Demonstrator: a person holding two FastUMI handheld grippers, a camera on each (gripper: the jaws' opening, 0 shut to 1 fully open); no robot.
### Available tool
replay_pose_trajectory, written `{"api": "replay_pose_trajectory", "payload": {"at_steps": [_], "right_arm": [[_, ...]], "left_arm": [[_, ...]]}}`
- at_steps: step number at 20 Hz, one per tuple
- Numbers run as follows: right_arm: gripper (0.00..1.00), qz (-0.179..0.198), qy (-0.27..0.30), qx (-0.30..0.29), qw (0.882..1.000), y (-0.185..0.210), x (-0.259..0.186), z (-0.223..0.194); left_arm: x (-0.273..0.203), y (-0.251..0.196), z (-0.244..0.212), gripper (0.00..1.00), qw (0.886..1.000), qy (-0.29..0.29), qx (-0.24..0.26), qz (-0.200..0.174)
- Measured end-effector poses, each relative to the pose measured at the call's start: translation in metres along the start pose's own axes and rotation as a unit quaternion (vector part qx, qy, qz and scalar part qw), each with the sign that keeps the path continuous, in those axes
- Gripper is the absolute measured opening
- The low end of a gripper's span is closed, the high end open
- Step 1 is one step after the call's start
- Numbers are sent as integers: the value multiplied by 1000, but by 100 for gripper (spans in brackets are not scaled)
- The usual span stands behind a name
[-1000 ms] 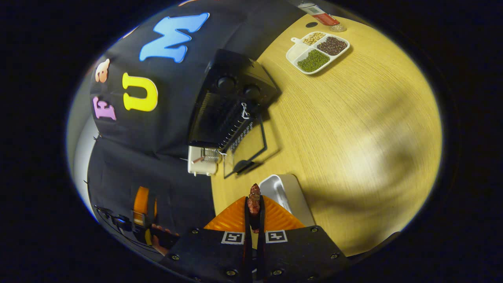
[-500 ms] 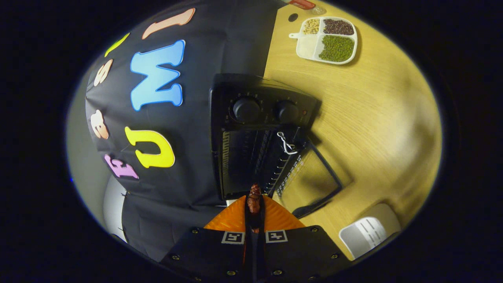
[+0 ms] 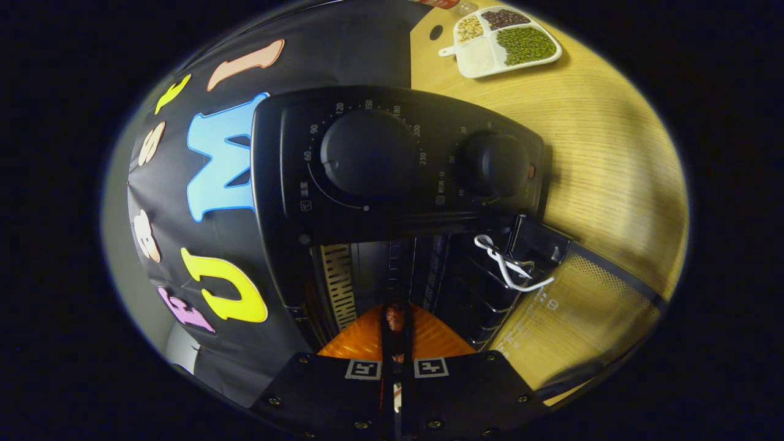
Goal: Open the electric oven with the left hand, put the food in, and close the electric oven.
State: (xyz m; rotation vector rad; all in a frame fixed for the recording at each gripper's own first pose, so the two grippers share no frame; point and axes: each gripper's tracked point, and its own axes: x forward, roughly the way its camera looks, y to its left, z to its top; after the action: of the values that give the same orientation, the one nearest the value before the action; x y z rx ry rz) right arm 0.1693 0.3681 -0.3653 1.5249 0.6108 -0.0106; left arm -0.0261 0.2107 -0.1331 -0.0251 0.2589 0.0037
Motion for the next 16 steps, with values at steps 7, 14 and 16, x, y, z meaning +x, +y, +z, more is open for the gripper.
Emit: {"api": "replay_pose_trajectory", "payload": {"at_steps": [7, 14, 16], "right_arm": [[22, -62, -27, -106, 992, -13, -3, 15], [80, -83, 1, -230, 970, -15, -50, 28], [80, -88, 6, -260, 961, -17, -64, 31]], "left_arm": [[18, -8, -7, 97, 1000, 8, -19, -14], [44, -31, -18, 92, 999, 11, -30, -37], [50, -39, -21, 92, 999, 12, -29, -42]]}}
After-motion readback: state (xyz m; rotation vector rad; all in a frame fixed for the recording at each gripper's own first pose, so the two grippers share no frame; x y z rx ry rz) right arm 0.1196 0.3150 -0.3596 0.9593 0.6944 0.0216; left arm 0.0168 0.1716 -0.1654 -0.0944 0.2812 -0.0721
